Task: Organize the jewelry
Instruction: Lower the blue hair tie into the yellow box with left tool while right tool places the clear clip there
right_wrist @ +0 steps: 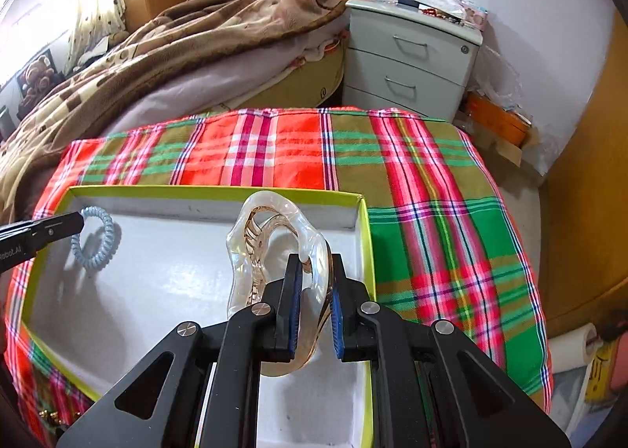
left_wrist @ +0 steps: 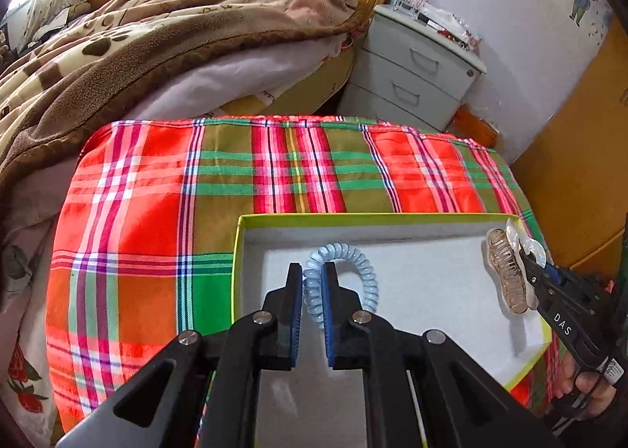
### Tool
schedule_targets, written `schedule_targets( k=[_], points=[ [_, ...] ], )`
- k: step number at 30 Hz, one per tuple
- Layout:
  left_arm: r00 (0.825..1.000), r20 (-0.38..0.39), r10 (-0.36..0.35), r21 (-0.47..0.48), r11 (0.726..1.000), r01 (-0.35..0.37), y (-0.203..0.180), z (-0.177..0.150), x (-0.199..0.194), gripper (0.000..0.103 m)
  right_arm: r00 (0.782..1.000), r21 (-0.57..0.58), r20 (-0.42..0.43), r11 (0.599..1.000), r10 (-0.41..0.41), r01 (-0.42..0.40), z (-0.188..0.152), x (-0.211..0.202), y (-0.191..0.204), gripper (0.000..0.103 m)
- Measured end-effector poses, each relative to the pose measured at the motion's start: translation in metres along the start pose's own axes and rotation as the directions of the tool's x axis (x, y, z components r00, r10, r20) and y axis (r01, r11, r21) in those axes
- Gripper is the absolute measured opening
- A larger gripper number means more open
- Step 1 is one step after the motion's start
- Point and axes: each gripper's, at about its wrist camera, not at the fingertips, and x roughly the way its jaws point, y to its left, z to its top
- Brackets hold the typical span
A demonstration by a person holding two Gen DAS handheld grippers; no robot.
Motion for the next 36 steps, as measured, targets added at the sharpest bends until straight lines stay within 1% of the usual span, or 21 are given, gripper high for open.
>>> schedule_targets(
  k=[2,7,11,15,17,21,22,26,30,34,36],
  points=[
    [1.000,-0.005,0.012,0.001,1.000,-0.012,-0.001,0.000,0.003,0.010,1.000,-0.002,-0.006,1.000,-0.005,0.005,0.000,0.004,0.000,0.014],
    [1.000,-0.027,0.015,-0.014,1.000,-0.015,0.003,-0.001,0.011,0.010,1.000,0.003,-0.006,1.000,-0.009,0.009,0.002,0.006,-0.001,0.014],
    [1.000,-0.026,0.011,-0.013,1.000,-0.011,0.002,-0.002,0.011,0.010,1.000,-0.011,-0.007,1.000,-0.024,0.024,0.003,0.007,0.003,0.014],
    [1.000,-0.027,0.011,-0.018,1.000,-0.012,0.004,-0.002,0.011,0.011,1.000,0.004,-0.005,1.000,-0.018,0.018,0.003,0.007,0.001,0.015],
    [1.000,-0.028,0.012,-0.020,1.000,-0.013,0.004,-0.002,0.010,0.011,1.000,0.009,0.002,1.000,-0.016,0.016,0.003,0.006,0.001,0.016],
    [1.000,-0.025,0.002,-0.008,1.000,-0.002,0.003,-0.003,0.006,0.024,1.000,0.015,0.017,1.000,-0.003,0.002,0.004,0.003,0.000,0.029],
    [1.000,-0.021,0.004,-0.009,1.000,-0.004,0.002,-0.003,0.004,0.026,1.000,0.017,0.022,1.000,0.000,0.000,0.004,0.001,0.000,0.030],
    [1.000,-0.006,-0.003,-0.014,1.000,0.003,0.003,-0.003,-0.005,0.031,0.999,0.026,0.048,0.999,0.021,-0.023,0.004,-0.007,-0.001,0.031],
    [1.000,0.020,-0.016,-0.008,1.000,0.016,0.001,-0.007,-0.022,0.036,0.997,0.027,0.073,0.999,0.026,-0.029,0.004,-0.019,-0.001,0.031],
    [0.998,0.052,-0.037,0.007,0.999,0.037,-0.004,-0.016,-0.045,0.037,0.993,0.037,0.113,0.998,0.037,-0.041,-0.001,-0.039,-0.004,0.031],
    [0.996,0.074,-0.038,0.017,0.999,0.037,-0.006,-0.024,-0.058,0.038,0.989,0.035,0.135,0.998,0.053,-0.058,-0.009,-0.054,-0.004,0.031]
  ],
)
